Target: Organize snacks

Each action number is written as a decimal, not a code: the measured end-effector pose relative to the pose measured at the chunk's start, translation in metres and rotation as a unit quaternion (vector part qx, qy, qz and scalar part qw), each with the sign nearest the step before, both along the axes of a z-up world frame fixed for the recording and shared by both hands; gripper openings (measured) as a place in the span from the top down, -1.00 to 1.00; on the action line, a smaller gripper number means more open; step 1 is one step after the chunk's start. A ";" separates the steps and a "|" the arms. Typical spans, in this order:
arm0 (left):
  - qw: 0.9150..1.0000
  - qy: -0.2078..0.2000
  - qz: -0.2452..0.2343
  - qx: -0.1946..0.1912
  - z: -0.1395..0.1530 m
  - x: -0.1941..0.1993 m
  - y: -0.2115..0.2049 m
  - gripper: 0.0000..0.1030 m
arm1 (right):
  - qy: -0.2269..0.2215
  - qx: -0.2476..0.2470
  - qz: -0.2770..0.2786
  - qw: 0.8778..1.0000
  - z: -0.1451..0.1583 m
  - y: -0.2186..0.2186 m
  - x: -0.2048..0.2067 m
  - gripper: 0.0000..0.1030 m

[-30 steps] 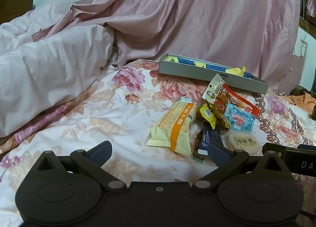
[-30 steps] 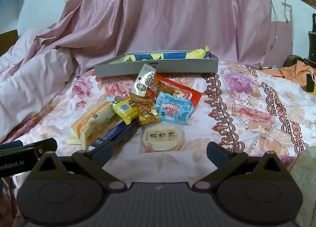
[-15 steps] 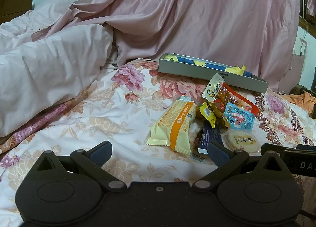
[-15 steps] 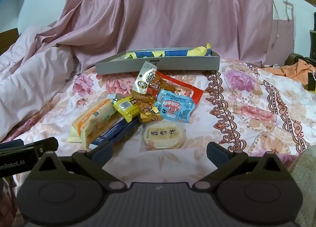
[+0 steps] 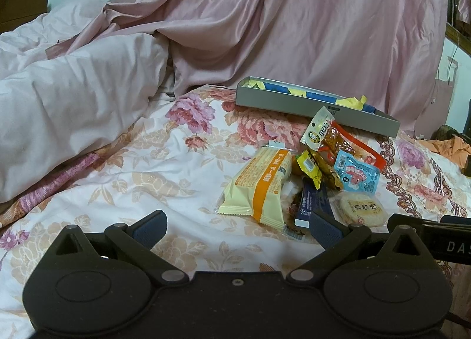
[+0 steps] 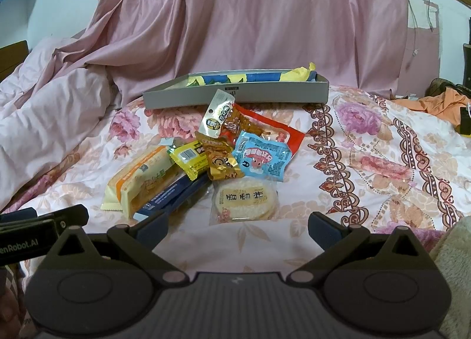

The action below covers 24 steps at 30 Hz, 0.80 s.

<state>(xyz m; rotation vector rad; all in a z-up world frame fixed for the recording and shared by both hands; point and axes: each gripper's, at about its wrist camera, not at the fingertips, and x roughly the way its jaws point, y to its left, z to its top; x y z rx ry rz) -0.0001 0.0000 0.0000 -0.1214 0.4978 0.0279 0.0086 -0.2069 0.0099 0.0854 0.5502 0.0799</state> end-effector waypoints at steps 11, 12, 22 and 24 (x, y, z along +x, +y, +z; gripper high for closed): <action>1.000 0.002 0.000 0.000 -0.005 0.001 -0.001 -0.99 | 0.002 0.000 0.000 1.000 0.000 0.000 0.000 -1.00; 1.000 0.002 0.000 0.000 -0.005 0.001 -0.001 -0.99 | 0.002 0.000 0.000 1.000 0.000 0.000 0.000 -1.00; 1.000 0.003 0.000 0.001 -0.011 -0.002 -0.001 -0.99 | 0.003 0.000 0.000 1.000 0.001 -0.002 0.002 -1.00; 1.000 0.003 0.000 0.001 -0.011 -0.002 -0.001 -0.99 | 0.004 0.000 0.000 1.000 0.003 -0.004 0.003 -1.00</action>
